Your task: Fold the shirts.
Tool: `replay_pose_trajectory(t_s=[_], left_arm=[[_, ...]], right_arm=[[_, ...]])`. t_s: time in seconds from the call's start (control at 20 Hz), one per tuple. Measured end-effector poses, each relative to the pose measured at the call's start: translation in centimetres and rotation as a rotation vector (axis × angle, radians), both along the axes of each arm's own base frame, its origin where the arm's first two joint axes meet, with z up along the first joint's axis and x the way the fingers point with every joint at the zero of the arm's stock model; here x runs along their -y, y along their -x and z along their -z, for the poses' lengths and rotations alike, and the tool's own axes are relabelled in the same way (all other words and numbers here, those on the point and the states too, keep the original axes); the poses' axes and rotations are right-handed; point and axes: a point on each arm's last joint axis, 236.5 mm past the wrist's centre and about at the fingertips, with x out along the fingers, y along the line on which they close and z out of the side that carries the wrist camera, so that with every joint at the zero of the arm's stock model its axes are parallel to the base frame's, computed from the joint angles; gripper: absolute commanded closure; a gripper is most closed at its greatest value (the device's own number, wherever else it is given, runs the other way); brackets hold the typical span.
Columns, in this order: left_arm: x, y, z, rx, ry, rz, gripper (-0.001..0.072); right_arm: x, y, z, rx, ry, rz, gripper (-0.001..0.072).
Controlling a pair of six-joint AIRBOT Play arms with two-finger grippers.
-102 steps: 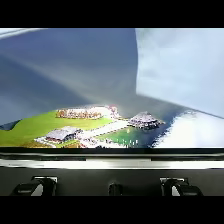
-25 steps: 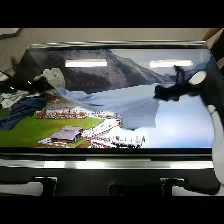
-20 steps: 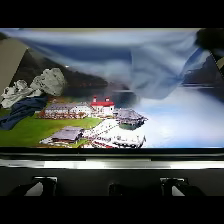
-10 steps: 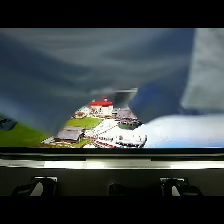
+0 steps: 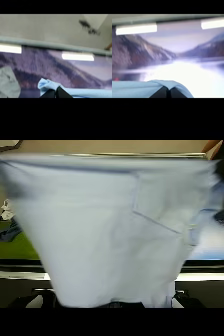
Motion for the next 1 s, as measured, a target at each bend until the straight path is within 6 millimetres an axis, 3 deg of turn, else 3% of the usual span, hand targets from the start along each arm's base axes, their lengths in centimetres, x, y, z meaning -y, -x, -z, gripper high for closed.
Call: replay_pose_trajectory(t_s=[0.15,0.2,0.3,0.4,0.55,0.7,0.8,1.0], left_arm=[[0.1,-5.5,14.2,-0.329,0.009,0.045,0.0677],[0.3,-6.9,18.1,-0.408,0.013,0.056,0.0677],[0.6,-9.4,25.1,-0.536,0.022,0.067,0.0677],[1.2,-11.3,30.0,-0.617,0.036,0.076,0.0677],[1.7,-12.8,34.3,-0.682,0.046,0.085,0.0677],[1.5,-13.4,35.0,-0.693,0.034,0.108,0.0677],[1.2,-12.5,34.9,-0.735,0.029,0.138,0.0677],[1.4,-6.8,37.0,-0.968,0.033,0.248,0.0677]], right_arm=[[0.3,-5.2,13.6,-0.35,-0.045,-0.002,0.0668],[0.1,-6.8,17.1,-0.41,-0.067,-0.004,0.0668],[-0.3,-10.0,23.3,-0.475,-0.117,-0.002,0.067],[-0.6,-12.9,27.2,-0.469,-0.174,0.023,0.067],[-0.8,-15.6,30.4,-0.436,-0.229,0.057,0.0669],[-0.5,-16.2,30.4,-0.422,-0.203,0.046,0.067],[-0.2,-14.4,30.4,-0.486,-0.156,0.019,0.067],[-0.3,-7.1,33.0,-0.788,-0.122,-0.014,0.0671]])
